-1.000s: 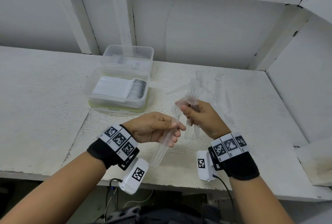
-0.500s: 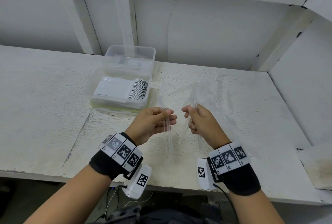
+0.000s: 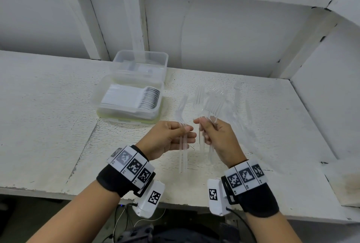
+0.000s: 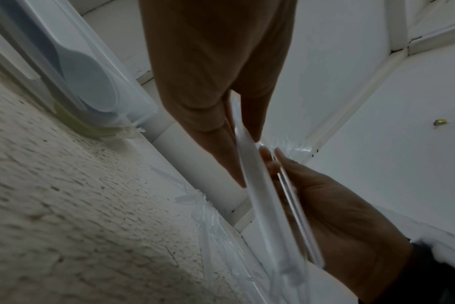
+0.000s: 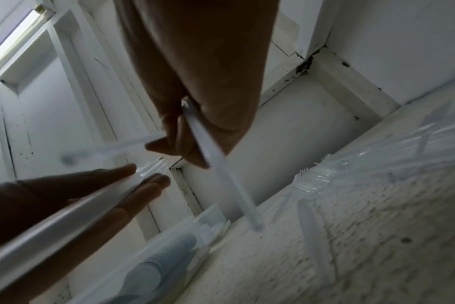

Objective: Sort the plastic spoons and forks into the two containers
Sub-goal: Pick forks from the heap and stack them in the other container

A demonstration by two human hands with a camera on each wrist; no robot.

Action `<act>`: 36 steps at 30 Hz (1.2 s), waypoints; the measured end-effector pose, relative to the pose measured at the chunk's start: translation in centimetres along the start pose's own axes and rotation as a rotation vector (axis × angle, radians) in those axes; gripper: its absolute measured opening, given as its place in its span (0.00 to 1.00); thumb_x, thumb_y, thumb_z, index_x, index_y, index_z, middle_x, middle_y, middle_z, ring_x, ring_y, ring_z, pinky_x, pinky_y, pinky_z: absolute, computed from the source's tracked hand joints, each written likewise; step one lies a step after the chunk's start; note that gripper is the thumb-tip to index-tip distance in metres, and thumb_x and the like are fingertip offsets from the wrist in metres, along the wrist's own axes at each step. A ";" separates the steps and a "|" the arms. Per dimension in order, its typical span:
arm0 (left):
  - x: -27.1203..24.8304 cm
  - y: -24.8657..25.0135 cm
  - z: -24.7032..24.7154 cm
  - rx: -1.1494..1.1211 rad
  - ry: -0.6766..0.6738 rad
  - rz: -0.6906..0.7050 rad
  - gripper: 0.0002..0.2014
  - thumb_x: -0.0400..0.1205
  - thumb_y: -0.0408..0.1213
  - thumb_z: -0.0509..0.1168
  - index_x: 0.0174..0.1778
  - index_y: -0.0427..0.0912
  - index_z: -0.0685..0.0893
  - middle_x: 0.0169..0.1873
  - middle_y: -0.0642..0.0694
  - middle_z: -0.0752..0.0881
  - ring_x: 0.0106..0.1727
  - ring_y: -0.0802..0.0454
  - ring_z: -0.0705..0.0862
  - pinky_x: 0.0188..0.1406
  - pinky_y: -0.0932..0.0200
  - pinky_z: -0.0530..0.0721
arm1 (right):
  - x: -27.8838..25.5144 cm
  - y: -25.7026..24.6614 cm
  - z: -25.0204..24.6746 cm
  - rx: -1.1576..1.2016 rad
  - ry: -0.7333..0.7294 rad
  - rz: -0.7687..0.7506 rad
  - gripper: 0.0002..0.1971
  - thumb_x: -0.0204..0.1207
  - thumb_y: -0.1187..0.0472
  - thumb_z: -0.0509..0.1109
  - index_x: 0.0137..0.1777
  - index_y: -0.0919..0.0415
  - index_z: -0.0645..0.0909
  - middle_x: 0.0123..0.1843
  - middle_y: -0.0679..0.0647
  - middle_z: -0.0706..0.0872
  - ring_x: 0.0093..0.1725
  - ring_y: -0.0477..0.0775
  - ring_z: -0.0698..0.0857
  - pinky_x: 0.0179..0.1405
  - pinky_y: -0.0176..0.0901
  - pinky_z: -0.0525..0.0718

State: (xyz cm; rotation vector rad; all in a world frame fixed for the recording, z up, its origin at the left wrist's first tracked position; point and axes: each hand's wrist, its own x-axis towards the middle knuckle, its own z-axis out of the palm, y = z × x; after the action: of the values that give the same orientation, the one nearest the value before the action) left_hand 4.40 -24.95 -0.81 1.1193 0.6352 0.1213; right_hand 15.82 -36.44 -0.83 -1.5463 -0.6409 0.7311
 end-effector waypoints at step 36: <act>0.7 -0.5 1.2 -0.040 0.044 0.109 0.06 0.83 0.28 0.61 0.45 0.41 0.82 0.43 0.43 0.90 0.46 0.50 0.89 0.46 0.57 0.86 | 0.4 0.8 1.9 -0.301 0.177 -0.205 0.04 0.80 0.61 0.65 0.48 0.59 0.81 0.47 0.50 0.82 0.46 0.42 0.81 0.44 0.26 0.77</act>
State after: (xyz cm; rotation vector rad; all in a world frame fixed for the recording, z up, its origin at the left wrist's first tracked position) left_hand 5.52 -25.83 -1.23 1.1156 0.6082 0.2517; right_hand 14.59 -35.02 -1.80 -1.7650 -0.7884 0.3487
